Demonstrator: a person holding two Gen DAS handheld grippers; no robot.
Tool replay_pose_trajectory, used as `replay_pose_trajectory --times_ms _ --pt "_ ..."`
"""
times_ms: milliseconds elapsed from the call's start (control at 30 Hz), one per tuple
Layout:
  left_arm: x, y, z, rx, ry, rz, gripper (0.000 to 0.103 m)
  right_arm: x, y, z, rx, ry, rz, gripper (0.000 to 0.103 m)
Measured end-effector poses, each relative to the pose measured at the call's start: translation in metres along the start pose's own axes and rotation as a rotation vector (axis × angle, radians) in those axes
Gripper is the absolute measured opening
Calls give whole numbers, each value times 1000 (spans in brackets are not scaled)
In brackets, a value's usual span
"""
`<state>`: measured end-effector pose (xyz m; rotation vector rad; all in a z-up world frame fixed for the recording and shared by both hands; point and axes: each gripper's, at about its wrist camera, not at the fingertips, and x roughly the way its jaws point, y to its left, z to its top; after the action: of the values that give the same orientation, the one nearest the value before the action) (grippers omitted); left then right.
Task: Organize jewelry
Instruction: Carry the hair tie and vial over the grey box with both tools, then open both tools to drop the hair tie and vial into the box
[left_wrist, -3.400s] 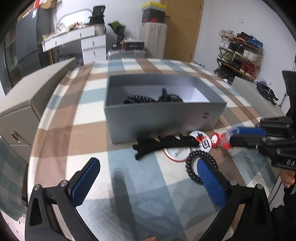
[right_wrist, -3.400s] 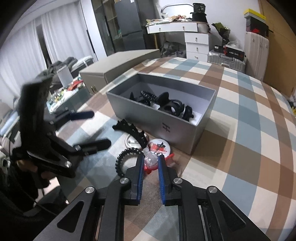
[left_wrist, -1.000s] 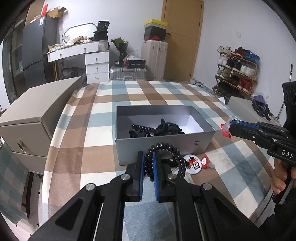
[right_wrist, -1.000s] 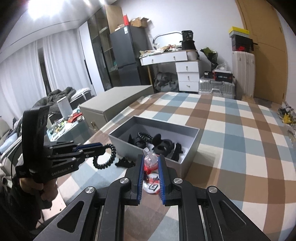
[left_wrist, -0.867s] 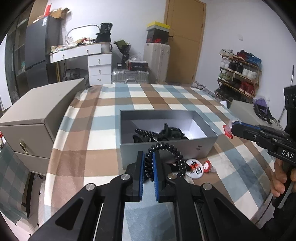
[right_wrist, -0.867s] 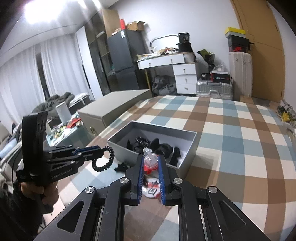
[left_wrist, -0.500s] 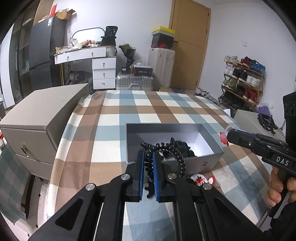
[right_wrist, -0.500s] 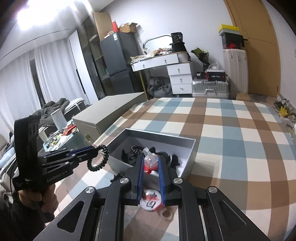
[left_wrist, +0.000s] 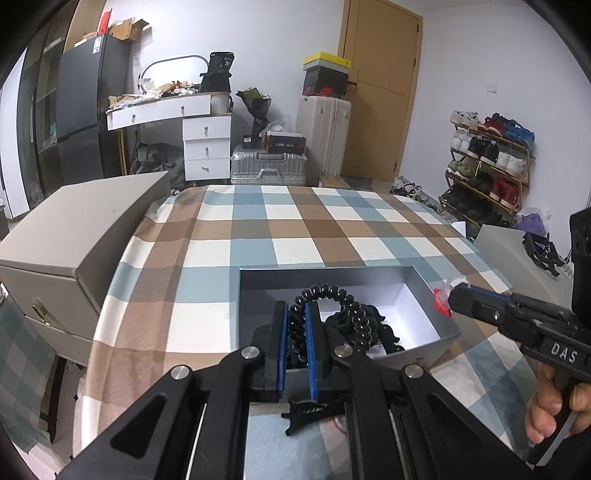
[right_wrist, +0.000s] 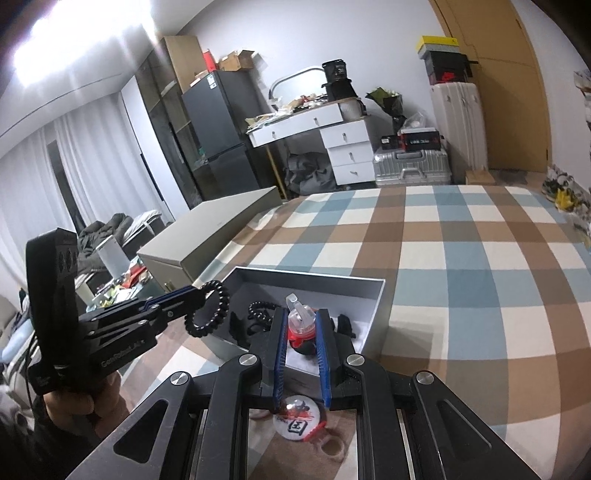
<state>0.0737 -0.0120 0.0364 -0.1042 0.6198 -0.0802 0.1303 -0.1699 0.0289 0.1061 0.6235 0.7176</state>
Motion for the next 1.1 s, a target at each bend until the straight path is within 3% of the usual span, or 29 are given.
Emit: replay_pose_trajectory --times_ms 1100 --pt "21 -13 2 -3 53 -38 5 11 -2 -7 22 35 -2 17"
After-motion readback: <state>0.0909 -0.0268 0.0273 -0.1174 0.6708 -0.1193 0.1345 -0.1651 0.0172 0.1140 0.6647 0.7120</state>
